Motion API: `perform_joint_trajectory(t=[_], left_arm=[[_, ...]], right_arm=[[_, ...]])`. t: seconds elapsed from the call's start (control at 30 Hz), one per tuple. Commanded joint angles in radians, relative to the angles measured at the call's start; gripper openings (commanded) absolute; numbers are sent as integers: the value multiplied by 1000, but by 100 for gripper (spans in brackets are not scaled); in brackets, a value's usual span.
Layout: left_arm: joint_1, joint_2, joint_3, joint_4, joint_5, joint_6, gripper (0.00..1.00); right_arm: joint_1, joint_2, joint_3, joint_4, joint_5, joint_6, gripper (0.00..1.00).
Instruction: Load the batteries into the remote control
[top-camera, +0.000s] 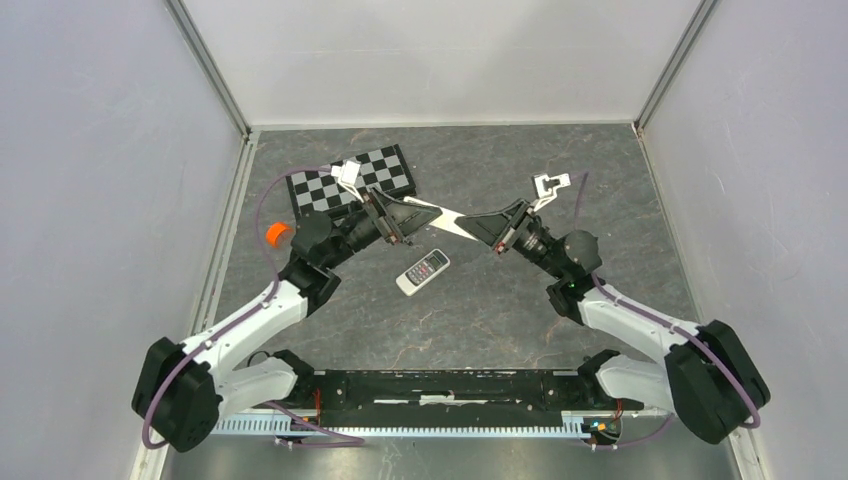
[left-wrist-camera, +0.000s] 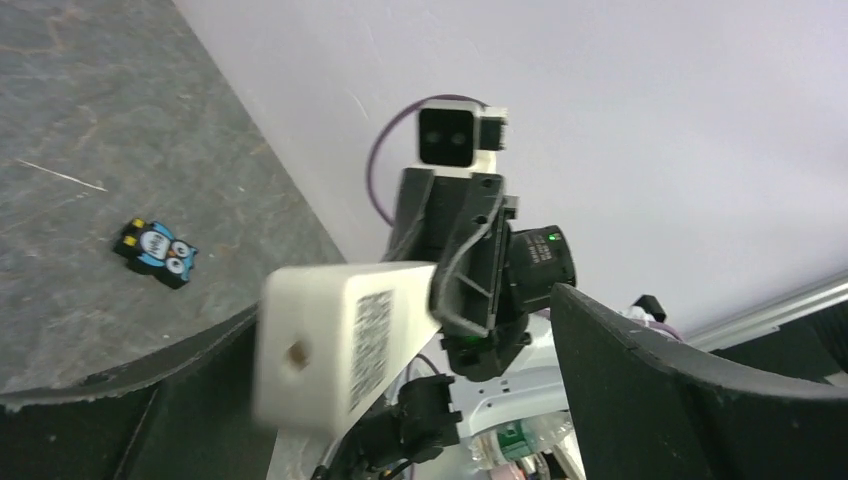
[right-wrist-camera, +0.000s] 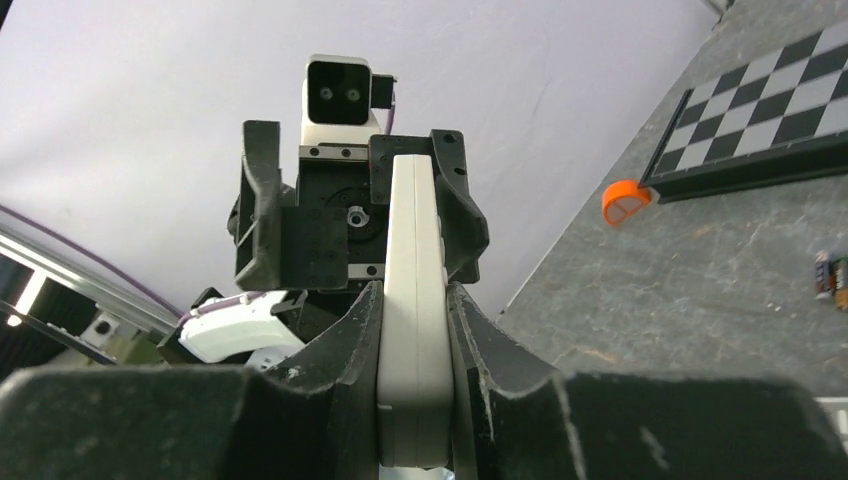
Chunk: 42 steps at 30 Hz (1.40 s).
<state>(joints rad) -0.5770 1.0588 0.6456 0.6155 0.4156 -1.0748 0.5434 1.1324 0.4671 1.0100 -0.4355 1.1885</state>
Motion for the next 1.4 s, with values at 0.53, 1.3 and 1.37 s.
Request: perform_joint_trajectory(t=[0.53,1.3,1.37], left_arm=[[-45,66,-104,262,-182,-140,44],[-15,160,33,88,-188,-25,2],[3,192,83,82,-146,-37,2]], right_arm=[[78,133,0,125,172,215,0],[-12,150,-109,-53,117,6,27],[-40,151,-128,-48,105,-9,29]])
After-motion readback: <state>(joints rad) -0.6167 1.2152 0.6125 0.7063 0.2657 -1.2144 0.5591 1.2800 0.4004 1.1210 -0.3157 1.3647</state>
